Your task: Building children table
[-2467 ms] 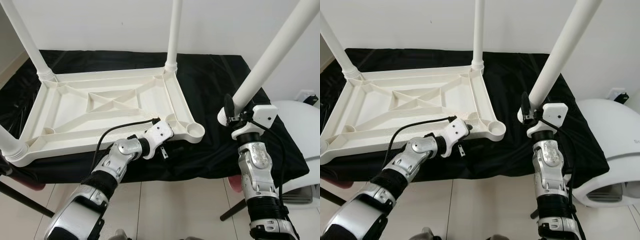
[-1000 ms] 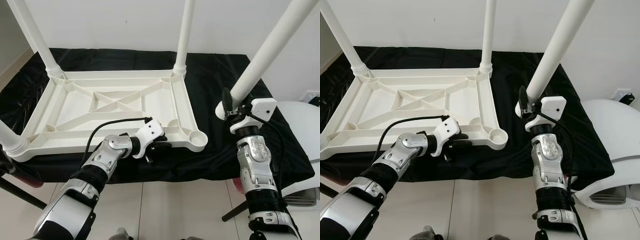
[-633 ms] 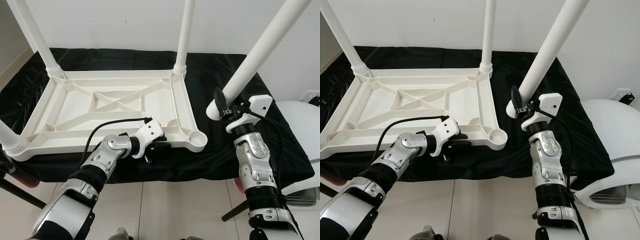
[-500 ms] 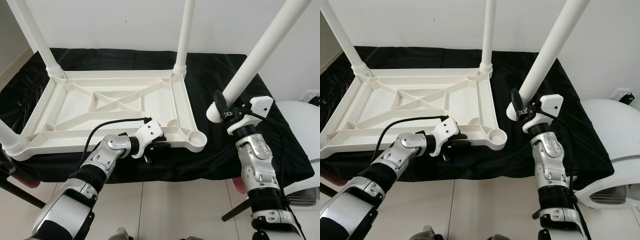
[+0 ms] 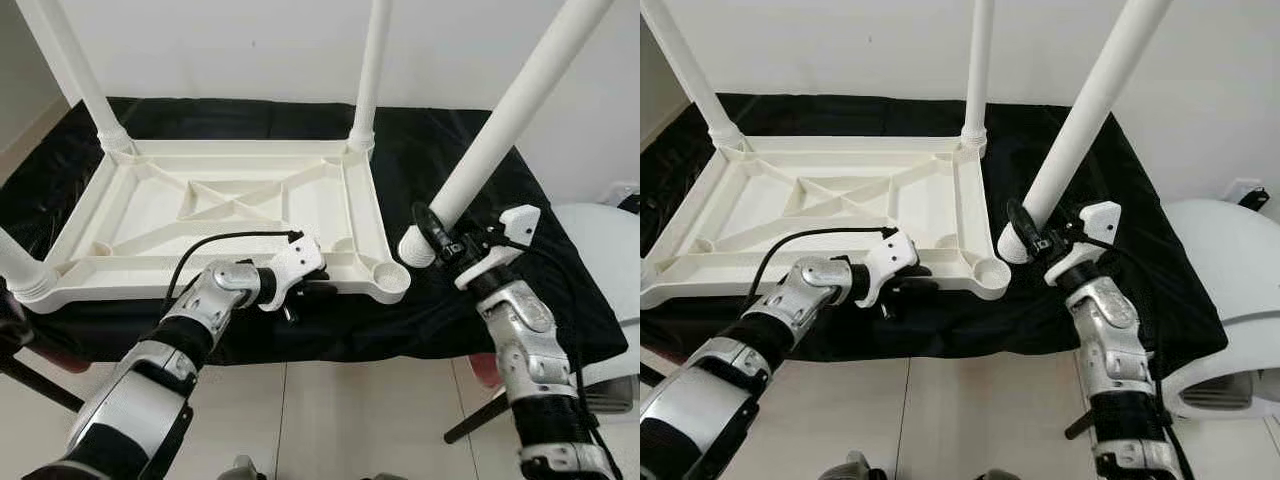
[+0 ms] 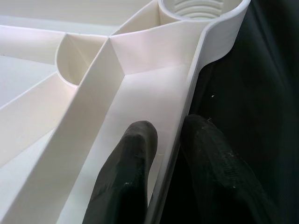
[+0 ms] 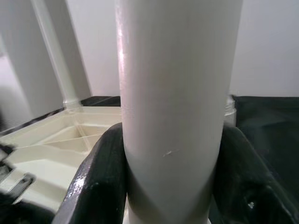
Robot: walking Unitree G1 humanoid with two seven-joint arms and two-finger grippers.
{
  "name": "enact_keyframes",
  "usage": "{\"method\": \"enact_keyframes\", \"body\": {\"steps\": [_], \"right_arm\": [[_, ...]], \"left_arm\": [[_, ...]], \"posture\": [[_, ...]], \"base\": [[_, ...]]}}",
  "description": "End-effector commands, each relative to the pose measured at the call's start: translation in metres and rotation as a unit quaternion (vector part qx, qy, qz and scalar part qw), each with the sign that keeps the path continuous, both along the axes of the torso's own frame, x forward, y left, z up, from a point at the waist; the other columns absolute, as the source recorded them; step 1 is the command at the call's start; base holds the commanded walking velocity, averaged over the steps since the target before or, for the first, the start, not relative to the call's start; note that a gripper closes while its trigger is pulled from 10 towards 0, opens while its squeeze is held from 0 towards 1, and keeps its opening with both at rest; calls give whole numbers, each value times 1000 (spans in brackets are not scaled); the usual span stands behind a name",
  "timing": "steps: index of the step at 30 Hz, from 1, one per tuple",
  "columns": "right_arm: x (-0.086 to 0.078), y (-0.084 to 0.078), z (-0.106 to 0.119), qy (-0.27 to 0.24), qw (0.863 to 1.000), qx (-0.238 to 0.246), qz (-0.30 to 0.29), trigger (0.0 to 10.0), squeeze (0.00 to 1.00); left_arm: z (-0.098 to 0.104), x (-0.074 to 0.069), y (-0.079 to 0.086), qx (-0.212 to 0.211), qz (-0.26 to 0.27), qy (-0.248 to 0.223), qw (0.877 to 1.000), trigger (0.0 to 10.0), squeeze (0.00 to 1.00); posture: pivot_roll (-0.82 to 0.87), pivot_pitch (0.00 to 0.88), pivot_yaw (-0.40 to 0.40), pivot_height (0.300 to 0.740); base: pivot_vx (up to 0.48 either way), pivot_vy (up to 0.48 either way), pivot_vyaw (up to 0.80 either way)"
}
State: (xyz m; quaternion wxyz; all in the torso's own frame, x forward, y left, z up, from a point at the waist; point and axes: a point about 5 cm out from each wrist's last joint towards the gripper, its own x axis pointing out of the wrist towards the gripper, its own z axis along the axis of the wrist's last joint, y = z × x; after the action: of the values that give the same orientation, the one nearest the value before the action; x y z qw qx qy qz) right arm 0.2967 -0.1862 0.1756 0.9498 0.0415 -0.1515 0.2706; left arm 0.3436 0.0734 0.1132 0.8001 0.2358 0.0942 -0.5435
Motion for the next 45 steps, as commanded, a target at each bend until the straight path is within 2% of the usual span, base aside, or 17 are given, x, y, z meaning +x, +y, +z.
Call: {"method": "enact_keyframes", "body": {"steps": [1, 12, 19, 25, 29, 36, 42, 45], "right_arm": [[-4, 4, 2, 2, 1000, 1, 31, 10000, 0], [-11, 14, -5, 28, 996, -8, 86, 10000, 0], [-10, 16, -6, 38, 995, 0, 92, 10000, 0], [-3, 24, -13, 41, 996, 15, 77, 10000, 0], [5, 25, -17, 41, 997, 20, 57, 10000, 0], [9, 23, -20, 47, 998, 17, 43, 10000, 0], [11, 18, -26, 52, 998, 2, 28, 10000, 0], [11, 13, -31, 46, 998, -42, 17, 10000, 0]], "left_arm": [[1, 3, 3, 17, 4, -7, 1000, 10000, 0], [5, 6, 2, 16, 1, -12, 1000, 10000, 0], [7, 7, 2, 16, -1, -14, 1000, 10000, 0], [7, 6, 0, 15, -10, -16, 1000, 10000, 0], [7, 5, -1, 14, -15, -17, 1000, 10000, 0], [8, 5, -1, 13, -17, -18, 1000, 10000, 0], [9, 5, -2, 12, -20, -19, 1000, 10000, 0], [9, 4, -1, 12, -22, -20, 999, 10000, 0]], "posture": [[-77, 0, 24, 740], [-72, 0, 17, 740], [-70, 2, 16, 740], [-62, 0, 15, 740], [-58, 0, 15, 740], [-54, 0, 13, 740], [-52, 0, 13, 740], [-52, 0, 15, 740]], "base": [[0, 0, 0], [0, 0, 0], [0, 0, 0], [0, 0, 0], [0, 0, 0], [0, 0, 0], [0, 0, 0], [0, 0, 0]]}}
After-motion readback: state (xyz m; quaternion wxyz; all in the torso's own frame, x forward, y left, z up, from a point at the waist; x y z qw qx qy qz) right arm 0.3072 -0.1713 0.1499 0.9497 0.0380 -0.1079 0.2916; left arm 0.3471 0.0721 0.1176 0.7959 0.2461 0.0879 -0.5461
